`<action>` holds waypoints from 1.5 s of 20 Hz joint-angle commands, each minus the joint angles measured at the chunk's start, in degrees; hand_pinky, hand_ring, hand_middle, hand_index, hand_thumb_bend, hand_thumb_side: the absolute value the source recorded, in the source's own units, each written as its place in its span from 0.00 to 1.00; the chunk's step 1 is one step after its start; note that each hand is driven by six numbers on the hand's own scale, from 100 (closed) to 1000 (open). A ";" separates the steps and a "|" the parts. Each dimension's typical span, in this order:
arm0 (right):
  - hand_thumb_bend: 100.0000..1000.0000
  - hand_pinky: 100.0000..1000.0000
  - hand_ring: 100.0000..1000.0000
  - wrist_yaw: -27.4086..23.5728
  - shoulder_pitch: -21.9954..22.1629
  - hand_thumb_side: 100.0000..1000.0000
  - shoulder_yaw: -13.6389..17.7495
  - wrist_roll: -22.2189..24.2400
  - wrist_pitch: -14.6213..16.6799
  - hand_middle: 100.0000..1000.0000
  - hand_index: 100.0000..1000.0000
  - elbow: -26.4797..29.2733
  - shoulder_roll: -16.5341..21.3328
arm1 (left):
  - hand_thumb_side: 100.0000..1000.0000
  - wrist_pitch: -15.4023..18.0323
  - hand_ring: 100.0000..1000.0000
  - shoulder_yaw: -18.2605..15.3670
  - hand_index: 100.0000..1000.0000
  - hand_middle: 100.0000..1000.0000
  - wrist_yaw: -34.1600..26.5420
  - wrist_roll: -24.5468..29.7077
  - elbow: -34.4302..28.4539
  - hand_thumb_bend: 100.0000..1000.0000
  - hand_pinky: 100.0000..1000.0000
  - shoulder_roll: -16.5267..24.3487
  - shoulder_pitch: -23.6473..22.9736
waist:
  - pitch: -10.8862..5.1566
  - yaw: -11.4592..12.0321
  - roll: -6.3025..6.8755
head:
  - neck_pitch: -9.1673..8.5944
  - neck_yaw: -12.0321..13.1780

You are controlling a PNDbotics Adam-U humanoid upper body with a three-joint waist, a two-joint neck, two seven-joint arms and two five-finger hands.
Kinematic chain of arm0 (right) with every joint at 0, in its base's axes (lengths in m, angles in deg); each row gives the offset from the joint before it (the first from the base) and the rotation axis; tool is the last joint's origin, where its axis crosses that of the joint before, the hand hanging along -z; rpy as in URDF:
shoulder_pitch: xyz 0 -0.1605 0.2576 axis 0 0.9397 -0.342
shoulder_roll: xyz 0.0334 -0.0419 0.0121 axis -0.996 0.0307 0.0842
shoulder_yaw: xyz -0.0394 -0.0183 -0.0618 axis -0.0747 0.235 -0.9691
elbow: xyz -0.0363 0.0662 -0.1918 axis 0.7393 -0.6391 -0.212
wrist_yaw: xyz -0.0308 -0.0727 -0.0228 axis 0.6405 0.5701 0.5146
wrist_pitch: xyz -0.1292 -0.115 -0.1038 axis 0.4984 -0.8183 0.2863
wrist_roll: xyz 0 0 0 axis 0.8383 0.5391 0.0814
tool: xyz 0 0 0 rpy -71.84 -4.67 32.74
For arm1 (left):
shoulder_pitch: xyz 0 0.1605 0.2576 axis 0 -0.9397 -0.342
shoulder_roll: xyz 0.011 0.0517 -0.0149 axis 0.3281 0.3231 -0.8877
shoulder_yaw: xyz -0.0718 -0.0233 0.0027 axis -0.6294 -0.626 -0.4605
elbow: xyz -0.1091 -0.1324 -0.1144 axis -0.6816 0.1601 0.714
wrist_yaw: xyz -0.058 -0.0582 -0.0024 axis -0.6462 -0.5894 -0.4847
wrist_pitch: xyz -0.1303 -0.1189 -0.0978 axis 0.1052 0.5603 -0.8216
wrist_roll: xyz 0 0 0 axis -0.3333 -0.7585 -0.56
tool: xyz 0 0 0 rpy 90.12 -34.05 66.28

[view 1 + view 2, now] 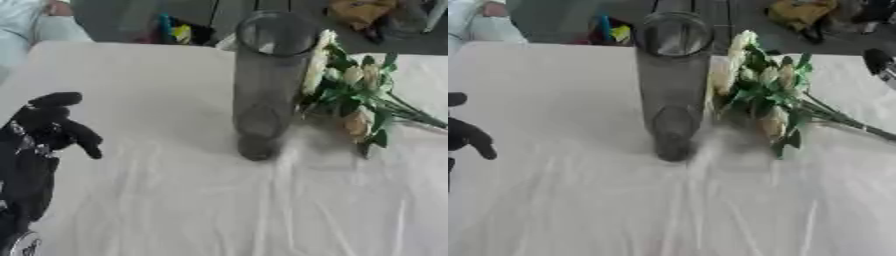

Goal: Arrange flowers into the vase.

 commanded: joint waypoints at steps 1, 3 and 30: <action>0.00 0.74 1.00 1.17 -2.10 0.98 -0.04 1.30 1.84 0.83 0.93 -3.52 2.76 | 0.95 -0.03 0.53 0.54 0.77 0.78 0.11 0.28 -1.06 0.00 0.38 0.96 0.09 | -2.07 0.07 0.24 | -0.52 -1.09; 0.00 0.74 1.00 1.75 -3.39 0.97 -0.45 2.10 2.73 0.83 0.94 -6.16 2.68 | 0.95 -0.09 0.53 0.59 0.77 0.78 0.13 0.39 -1.06 0.00 0.38 0.94 0.01 | -2.08 0.13 0.22 | -0.74 -1.83; 0.17 0.73 1.00 10.57 -13.76 0.87 -2.46 5.78 8.81 0.79 0.94 -26.29 -1.24 | 0.96 0.03 0.53 1.09 0.78 0.78 0.50 1.32 -1.06 0.00 0.37 0.68 -0.17 | -1.00 1.17 0.37 | -3.51 -7.50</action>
